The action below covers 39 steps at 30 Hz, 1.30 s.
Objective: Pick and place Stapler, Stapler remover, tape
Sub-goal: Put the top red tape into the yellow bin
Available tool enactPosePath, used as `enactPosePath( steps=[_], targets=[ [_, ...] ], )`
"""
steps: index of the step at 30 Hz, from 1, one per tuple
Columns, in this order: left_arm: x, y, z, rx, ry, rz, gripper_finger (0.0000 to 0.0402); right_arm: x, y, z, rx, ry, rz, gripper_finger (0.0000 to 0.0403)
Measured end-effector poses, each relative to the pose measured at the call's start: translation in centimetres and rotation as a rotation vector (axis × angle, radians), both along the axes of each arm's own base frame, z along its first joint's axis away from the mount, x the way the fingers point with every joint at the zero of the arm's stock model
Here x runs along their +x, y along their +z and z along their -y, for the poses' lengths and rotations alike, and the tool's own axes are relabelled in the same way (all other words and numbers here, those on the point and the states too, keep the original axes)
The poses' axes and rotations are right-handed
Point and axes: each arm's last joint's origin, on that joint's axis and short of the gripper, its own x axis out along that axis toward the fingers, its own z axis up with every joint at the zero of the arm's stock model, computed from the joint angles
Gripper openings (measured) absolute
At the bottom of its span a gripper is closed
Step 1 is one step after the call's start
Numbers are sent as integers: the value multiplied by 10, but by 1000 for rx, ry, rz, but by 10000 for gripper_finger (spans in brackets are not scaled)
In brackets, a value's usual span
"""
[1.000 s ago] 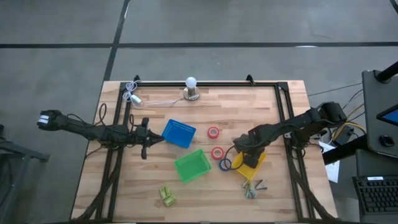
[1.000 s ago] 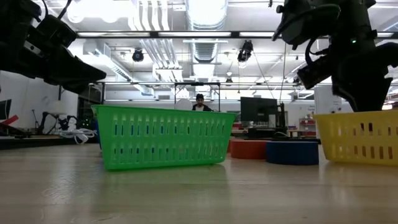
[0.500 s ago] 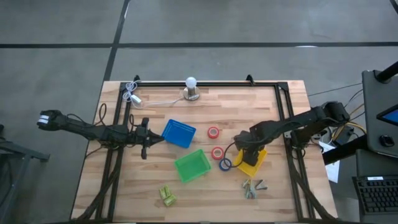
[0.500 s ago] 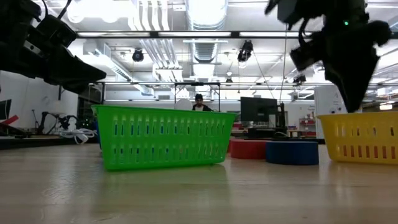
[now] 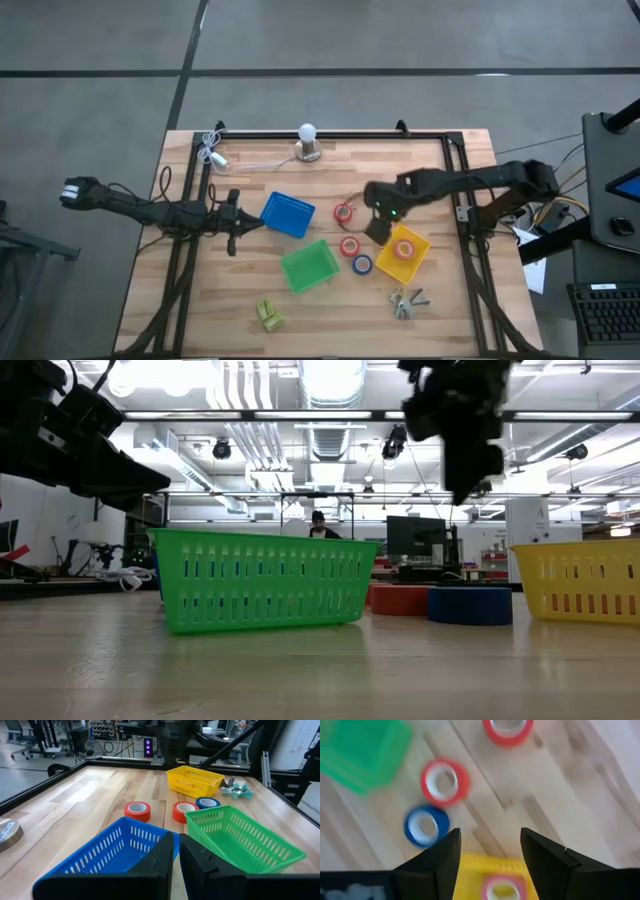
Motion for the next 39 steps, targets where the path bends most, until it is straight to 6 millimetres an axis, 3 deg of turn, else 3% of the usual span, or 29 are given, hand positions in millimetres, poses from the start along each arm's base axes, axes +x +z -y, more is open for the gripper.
enactPosePath(
  steps=[7,11,22,33,39],
  targets=[
    [0,-1,0,1,0,-6,35,24,-13,40,54,-109,55,196],
    [0,-1,0,2,0,-9,35,40,-29,53,69,-95,28,192],
    [0,-1,0,2,0,-13,35,79,-61,65,94,-67,-44,196],
    [0,-1,0,2,0,-13,35,85,-92,76,56,-101,-135,182],
    [0,-1,0,3,0,-14,35,87,-102,76,51,-70,-153,154]
  ],
)
